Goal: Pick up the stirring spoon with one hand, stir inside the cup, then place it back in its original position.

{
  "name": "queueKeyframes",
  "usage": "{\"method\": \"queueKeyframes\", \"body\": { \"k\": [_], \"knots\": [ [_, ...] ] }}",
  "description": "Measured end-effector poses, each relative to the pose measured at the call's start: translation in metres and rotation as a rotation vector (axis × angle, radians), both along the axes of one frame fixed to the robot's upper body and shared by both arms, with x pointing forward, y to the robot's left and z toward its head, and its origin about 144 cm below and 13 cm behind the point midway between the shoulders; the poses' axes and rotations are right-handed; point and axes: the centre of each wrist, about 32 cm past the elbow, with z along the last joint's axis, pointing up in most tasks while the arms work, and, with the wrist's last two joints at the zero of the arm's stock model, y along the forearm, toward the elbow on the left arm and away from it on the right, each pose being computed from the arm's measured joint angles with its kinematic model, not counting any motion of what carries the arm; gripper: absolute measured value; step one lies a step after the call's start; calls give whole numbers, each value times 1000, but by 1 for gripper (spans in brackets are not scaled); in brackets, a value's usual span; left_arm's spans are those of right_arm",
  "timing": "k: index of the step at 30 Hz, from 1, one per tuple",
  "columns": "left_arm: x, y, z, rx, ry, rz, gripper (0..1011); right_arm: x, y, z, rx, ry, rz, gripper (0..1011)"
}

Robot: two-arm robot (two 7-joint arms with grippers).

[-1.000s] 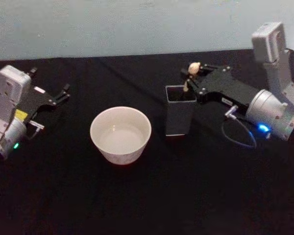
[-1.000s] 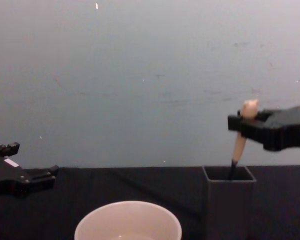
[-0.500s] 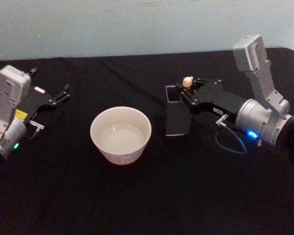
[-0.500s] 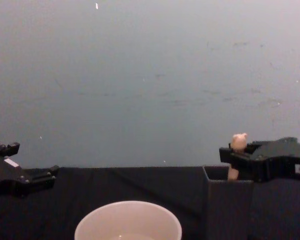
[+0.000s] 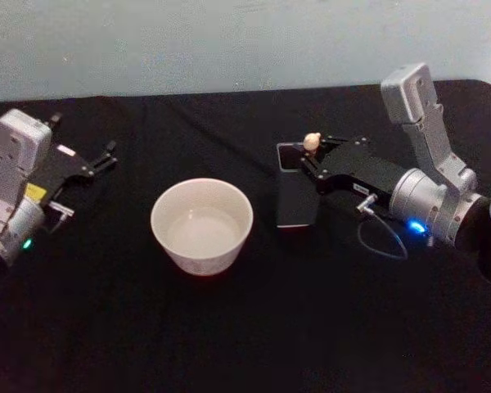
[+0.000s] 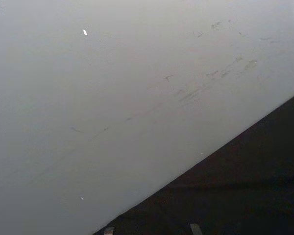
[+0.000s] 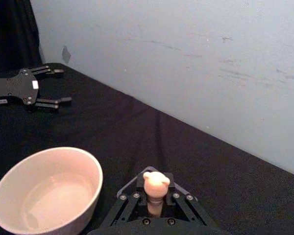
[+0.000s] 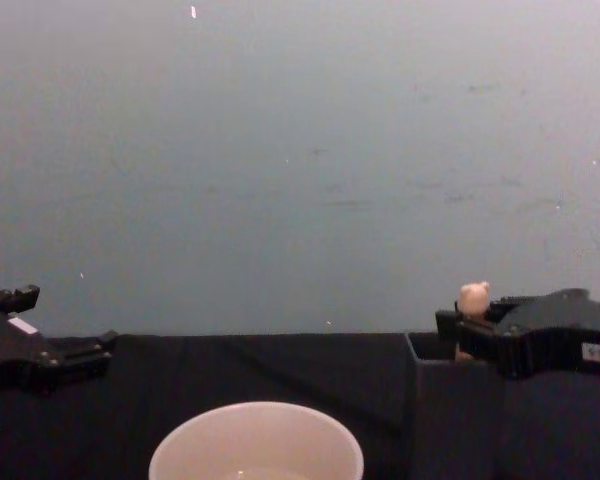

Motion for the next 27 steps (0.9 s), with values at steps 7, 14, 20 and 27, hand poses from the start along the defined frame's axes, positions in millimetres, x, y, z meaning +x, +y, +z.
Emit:
{"method": "queueKeyframes", "body": {
  "k": [7, 14, 20, 27],
  "knots": [
    [0, 0, 0, 0, 0, 0, 1001, 0, 0, 0, 3, -1, 1, 208],
    [0, 0, 0, 0, 0, 0, 1001, 0, 0, 1, 5, -1, 2, 417],
    [0, 0, 0, 0, 0, 0, 1001, 0, -1, 1, 6, -1, 3, 578],
    [0, 0, 0, 0, 0, 0, 1001, 0, -1, 1, 7, -2, 3, 809]
  ]
}}
